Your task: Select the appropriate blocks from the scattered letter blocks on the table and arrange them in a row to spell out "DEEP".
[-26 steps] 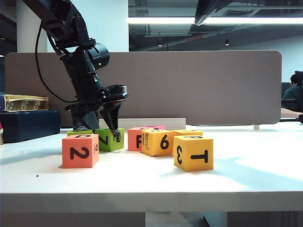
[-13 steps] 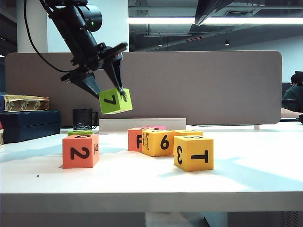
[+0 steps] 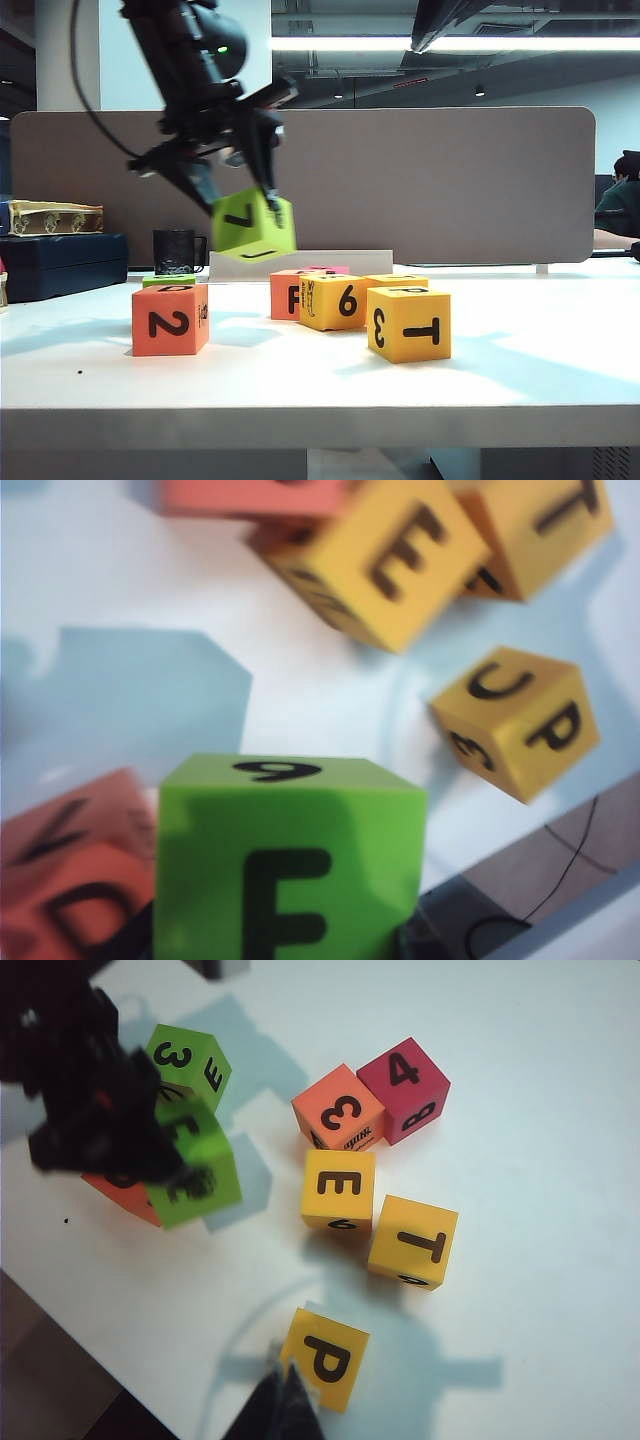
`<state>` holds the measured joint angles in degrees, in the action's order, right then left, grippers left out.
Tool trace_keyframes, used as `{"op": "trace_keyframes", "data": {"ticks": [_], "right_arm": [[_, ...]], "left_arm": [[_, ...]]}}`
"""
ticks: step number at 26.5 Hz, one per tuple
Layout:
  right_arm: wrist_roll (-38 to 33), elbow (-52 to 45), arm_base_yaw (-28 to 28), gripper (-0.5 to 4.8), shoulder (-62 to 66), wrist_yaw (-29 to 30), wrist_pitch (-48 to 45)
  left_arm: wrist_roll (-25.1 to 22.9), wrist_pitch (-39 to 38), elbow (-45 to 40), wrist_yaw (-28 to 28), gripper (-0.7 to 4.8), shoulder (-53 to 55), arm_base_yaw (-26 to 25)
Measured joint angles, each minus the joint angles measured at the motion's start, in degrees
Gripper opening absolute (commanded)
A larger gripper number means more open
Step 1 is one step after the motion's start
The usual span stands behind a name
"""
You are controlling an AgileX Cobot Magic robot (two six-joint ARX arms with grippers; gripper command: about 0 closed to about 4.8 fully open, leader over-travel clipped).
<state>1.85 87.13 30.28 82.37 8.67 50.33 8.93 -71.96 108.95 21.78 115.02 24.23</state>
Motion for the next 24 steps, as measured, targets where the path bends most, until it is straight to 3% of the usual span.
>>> {"op": "trace_keyframes", "data": {"ticks": [2, 5, 12, 24], "right_arm": [[0.0, 0.0, 0.0, -0.01, 0.0, -0.02, 0.02], [0.0, 0.0, 0.0, -0.01, 0.0, -0.02, 0.02], [0.0, 0.0, 0.0, -0.01, 0.0, -0.02, 0.13], [0.0, 0.0, 0.0, -0.01, -0.02, -0.02, 2.67]], "left_arm": [[0.61, 0.28, 0.0, -1.55, 2.32, 0.0, 3.39], [4.37, 1.4, -0.02, -11.17, 2.32, 0.0, 8.41], [7.74, 4.48, -0.15, -21.84, 2.32, 0.0, 11.74], [12.0, 7.5, -5.84, -24.02, 2.35, -0.11, 11.93]]}}
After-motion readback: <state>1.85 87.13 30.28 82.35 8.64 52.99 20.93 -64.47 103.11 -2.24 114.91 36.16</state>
